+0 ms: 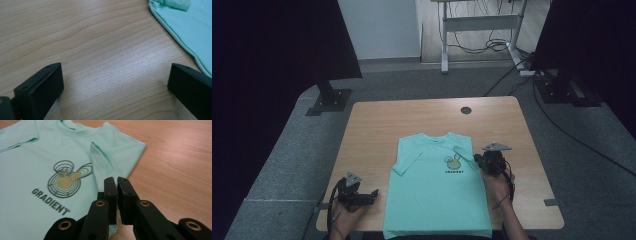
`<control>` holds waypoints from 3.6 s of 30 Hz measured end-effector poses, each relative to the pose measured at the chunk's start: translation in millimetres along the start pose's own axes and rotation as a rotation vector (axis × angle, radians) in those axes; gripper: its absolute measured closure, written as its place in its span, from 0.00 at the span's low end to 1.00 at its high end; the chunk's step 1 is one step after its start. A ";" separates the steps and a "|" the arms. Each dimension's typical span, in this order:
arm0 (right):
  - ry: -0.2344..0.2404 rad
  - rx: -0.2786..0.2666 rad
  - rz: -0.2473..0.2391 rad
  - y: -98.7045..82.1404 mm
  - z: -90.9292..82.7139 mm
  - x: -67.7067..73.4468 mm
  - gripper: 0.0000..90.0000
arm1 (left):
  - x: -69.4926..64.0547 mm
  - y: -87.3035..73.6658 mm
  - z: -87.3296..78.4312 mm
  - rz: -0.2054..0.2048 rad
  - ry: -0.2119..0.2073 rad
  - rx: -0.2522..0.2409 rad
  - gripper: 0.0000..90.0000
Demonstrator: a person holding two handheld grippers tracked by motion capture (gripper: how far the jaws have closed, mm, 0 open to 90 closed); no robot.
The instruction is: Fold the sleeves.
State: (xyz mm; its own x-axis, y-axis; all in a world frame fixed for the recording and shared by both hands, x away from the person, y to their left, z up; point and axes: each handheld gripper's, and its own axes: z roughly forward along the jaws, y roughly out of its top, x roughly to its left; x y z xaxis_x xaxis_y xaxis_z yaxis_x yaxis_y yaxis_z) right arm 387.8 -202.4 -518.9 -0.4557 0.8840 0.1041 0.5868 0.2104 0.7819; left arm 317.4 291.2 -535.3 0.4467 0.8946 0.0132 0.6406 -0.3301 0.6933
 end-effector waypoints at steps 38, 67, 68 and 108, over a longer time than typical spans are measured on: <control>-0.002 -0.003 -0.019 -8.7 -12.0 16.1 0.57 | 0.0 0.0 0.0 0.000 0.000 0.000 0.01; -0.128 0.013 -0.020 -12.7 -8.4 -7.4 0.42 | 0.0 0.0 0.0 0.000 0.000 0.000 0.01; -0.123 0.009 -0.016 -11.6 -7.7 -7.0 0.40 | 0.0 0.0 0.0 0.000 0.000 0.000 0.01; -0.046 -0.006 -0.043 -7.1 -30.6 1.5 0.13 | 0.0 0.0 0.0 0.000 0.000 0.000 0.01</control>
State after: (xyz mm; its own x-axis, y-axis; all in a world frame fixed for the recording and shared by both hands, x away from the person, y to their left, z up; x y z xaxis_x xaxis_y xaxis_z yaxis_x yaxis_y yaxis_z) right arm 362.5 -215.3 -505.5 -0.4489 0.8926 0.0422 0.5630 0.2458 0.7891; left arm 317.5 291.2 -535.3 0.4465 0.8947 0.0129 0.6407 -0.3297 0.6934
